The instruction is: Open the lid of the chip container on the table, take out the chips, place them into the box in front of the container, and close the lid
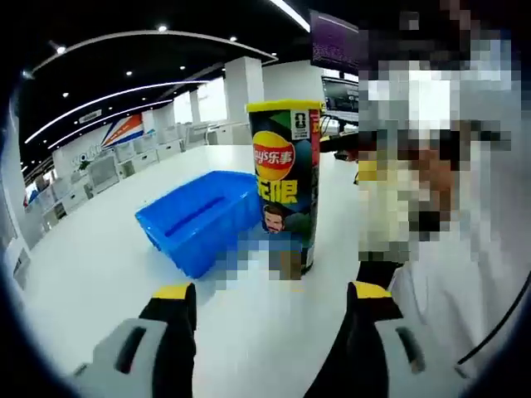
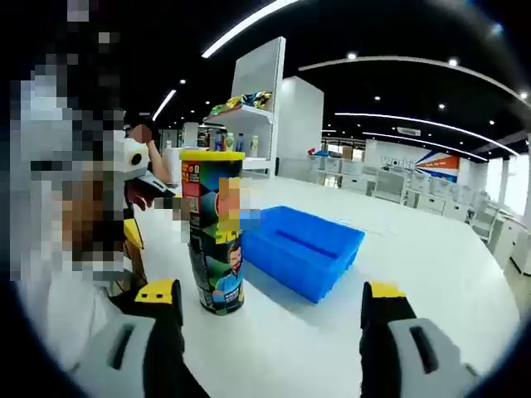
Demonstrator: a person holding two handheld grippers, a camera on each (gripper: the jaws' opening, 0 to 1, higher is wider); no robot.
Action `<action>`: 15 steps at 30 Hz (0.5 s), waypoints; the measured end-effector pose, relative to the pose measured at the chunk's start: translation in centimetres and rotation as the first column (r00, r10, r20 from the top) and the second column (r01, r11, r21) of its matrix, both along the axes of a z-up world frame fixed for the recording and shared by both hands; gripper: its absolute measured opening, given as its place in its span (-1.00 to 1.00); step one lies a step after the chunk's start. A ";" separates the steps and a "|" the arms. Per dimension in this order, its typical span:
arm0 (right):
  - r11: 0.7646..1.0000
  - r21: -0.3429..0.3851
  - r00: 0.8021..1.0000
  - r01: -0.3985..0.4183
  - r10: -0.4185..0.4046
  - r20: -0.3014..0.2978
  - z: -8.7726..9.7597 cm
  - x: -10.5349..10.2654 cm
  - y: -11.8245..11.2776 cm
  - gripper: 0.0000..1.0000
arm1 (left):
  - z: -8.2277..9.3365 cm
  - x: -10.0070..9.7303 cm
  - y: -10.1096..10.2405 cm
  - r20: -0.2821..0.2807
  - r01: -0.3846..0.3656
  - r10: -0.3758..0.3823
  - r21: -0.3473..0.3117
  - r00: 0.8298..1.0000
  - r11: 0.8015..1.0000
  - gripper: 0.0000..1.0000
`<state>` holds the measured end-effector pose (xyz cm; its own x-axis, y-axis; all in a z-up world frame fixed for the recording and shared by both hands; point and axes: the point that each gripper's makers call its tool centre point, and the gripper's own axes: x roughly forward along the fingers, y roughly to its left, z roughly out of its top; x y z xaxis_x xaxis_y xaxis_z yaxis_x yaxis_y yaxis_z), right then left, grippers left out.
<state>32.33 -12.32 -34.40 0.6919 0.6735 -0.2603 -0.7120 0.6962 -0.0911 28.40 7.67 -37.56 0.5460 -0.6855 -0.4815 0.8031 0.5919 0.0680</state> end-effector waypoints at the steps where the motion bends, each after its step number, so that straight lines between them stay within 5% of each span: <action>1: 1.000 -0.001 1.000 -0.001 0.000 -0.004 -0.1 0.0 0.0 0.75 | -0.1 0.0 0.0 -0.001 0.000 0.000 0.003 1.000 1.000 0.48; 15: 0.999 0.012 0.999 -0.032 0.032 -0.014 0.0 -0.4 0.4 0.78 | 0.9 0.3 0.2 0.018 -0.008 0.008 -0.040 1.000 0.999 0.52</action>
